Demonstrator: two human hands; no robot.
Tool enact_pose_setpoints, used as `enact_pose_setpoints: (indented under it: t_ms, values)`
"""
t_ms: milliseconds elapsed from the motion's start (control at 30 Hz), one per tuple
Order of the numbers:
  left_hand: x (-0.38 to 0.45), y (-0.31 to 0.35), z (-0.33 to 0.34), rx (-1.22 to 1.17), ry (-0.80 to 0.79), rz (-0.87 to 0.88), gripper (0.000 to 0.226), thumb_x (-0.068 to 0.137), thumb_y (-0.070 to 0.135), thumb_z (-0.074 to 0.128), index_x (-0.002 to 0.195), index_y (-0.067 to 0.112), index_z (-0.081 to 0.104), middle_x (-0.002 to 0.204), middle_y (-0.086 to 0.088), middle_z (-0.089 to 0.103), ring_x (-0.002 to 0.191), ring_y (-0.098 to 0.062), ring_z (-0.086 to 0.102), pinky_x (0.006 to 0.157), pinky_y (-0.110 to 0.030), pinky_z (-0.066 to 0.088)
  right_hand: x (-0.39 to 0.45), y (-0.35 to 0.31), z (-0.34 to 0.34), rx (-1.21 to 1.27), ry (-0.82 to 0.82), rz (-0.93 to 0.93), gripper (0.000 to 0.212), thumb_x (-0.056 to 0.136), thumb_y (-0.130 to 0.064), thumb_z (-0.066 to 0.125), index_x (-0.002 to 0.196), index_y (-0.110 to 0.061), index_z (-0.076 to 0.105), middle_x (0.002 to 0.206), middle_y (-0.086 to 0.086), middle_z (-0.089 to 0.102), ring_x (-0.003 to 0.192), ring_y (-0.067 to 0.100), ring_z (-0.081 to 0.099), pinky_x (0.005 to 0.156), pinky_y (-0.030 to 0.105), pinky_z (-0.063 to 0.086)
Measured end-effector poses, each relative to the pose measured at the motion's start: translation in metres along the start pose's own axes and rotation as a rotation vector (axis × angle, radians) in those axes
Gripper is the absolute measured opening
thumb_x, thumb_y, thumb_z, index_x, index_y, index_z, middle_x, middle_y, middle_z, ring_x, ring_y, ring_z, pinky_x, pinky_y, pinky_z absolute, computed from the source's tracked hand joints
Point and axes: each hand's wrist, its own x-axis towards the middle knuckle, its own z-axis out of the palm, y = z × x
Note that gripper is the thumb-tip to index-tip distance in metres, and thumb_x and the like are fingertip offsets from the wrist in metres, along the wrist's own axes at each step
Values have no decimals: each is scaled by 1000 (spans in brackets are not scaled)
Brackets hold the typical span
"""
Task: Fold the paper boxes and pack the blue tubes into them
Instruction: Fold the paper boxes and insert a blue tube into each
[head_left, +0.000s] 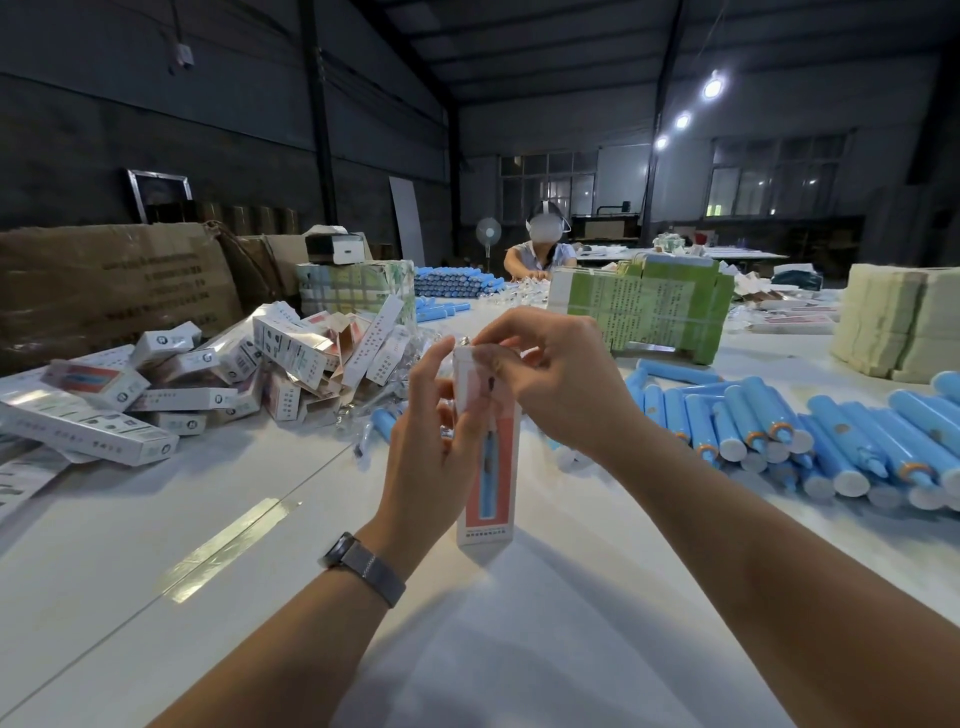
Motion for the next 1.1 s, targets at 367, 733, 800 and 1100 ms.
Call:
enact_pose_setpoints:
  t_ms: [367, 733, 800, 1100]
  values:
    - [0, 5, 0, 15, -5, 23, 30, 101, 33, 42, 129, 36, 34, 99, -2, 66, 83, -14, 72, 66, -39, 63, 10, -1, -16, -15, -155, 6, 16, 86, -13, 71, 84, -28, 76, 71, -20, 70, 74, 2, 69, 70, 20, 55]
    - [2, 5, -5, -15, -4, 54, 19, 101, 27, 44, 117, 32, 38, 91, 9, 65, 74, -15, 71, 58, -42, 61, 3, 13, -9, 208, -102, 32, 7, 88, -12, 71, 93, -17, 71, 90, -5, 74, 83, 12, 71, 74, 27, 59]
    - [2, 5, -5, -7, 0, 60, 19, 101, 27, 44, 118, 32, 37, 91, 11, 65, 73, -12, 71, 57, -37, 61, 0, 17, -10, 254, -86, 28, 10, 87, -11, 72, 92, -19, 69, 96, -1, 74, 84, 15, 71, 72, 27, 58]
    - [1, 3, -3, 2, 18, 56, 22, 101, 26, 46, 119, 33, 36, 91, 11, 64, 74, -14, 72, 59, -36, 62, -3, 25, -12, 168, -52, -68, 11, 81, -17, 78, 91, -14, 73, 101, 0, 71, 87, 15, 69, 69, 26, 56]
